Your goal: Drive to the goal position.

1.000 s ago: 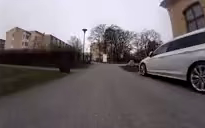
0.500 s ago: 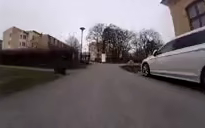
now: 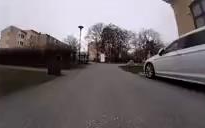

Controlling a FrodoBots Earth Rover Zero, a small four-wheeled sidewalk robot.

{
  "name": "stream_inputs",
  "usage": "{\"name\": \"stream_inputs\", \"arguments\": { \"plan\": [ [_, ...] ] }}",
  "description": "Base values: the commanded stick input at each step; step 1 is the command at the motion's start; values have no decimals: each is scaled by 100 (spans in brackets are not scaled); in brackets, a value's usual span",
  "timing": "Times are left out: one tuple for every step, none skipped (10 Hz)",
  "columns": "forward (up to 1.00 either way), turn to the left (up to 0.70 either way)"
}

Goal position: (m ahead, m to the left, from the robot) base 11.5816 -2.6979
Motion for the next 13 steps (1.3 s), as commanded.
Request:
{"name": "stream_inputs", "arguments": {
  "plan": [
    [100, 0],
    [100, 0],
    [100, 0],
    [100, 0],
    [100, 0],
    [100, 0],
    [100, 0],
    [100, 0],
    [100, 0],
    [100, 0],
    [100, 0],
    [100, 0],
    [100, 0]
  ]
}}
